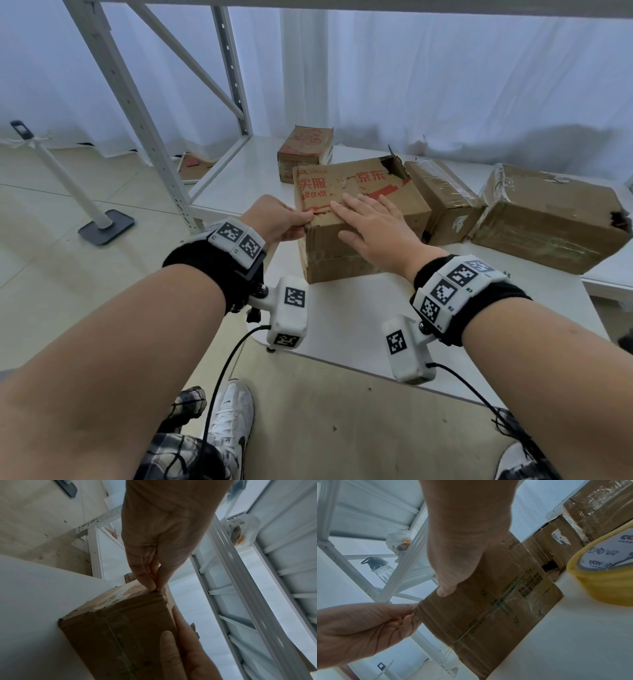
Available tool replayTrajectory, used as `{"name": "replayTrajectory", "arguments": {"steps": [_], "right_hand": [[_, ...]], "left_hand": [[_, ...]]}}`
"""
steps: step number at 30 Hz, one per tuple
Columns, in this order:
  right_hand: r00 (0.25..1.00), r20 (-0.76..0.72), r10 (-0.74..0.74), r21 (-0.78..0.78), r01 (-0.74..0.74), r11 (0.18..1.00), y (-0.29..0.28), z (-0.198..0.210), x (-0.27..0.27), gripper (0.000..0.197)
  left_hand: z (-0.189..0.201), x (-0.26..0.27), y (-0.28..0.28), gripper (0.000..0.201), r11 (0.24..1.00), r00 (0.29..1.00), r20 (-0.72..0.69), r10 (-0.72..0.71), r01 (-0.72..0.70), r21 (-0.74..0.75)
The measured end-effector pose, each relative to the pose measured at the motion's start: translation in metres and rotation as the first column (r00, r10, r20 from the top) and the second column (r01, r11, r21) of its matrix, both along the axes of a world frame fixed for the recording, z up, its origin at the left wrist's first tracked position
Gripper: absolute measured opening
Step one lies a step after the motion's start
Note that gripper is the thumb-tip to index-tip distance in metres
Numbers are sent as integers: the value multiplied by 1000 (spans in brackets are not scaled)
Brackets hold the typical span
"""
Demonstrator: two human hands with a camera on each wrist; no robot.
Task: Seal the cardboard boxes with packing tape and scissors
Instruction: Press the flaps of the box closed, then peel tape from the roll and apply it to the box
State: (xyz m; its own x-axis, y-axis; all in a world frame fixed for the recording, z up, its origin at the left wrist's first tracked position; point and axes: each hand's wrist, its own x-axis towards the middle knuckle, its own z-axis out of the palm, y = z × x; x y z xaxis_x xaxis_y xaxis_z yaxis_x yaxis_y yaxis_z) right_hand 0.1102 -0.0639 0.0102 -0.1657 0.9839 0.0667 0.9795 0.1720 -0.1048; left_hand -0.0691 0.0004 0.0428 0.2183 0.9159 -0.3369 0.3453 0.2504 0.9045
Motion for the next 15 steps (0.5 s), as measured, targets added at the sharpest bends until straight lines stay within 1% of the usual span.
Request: {"name": "replayTrajectory", "arguments": {"steps": [2,4,5,7,8,9,11,13,15], "right_hand": [[1000,26,15,-27,-14,1000,0,-1,2,57],[999,-9,32,-41,-32,999,-2,2,4,57],[996,-80,43,-24,-45,999,-4,5,5,55],[955,-294,46,70,-27,997,-9,11,9,49],[928,-370,39,127,9,992,-13,13,13,44],[916,-400,27,169,45,985,-17,16,19,41],[925,-379,1,202,81,976,-24,19,30,35],[934,-357,-14,207,94,974,-33,21,43,32],[936,-349,-46,190,119,975,-46,21,56,30]], "left_hand": [[-2,0,0,18,1000,1000,-12,-11,11,16],[-3,-1,-1,21,999,1000,0,-7,7,32],[-3,-1,-1,23,998,1000,-10,-3,4,69],[-1,-1,-3,28,977,996,-85,2,17,213],[2,0,-5,28,953,993,-121,3,34,302],[6,2,-7,26,921,990,-144,-3,59,384],[13,9,-14,19,853,982,-175,-66,146,501],[17,20,-23,17,787,956,-244,-161,274,553],[17,37,-33,16,730,918,-312,-243,385,565]]}}
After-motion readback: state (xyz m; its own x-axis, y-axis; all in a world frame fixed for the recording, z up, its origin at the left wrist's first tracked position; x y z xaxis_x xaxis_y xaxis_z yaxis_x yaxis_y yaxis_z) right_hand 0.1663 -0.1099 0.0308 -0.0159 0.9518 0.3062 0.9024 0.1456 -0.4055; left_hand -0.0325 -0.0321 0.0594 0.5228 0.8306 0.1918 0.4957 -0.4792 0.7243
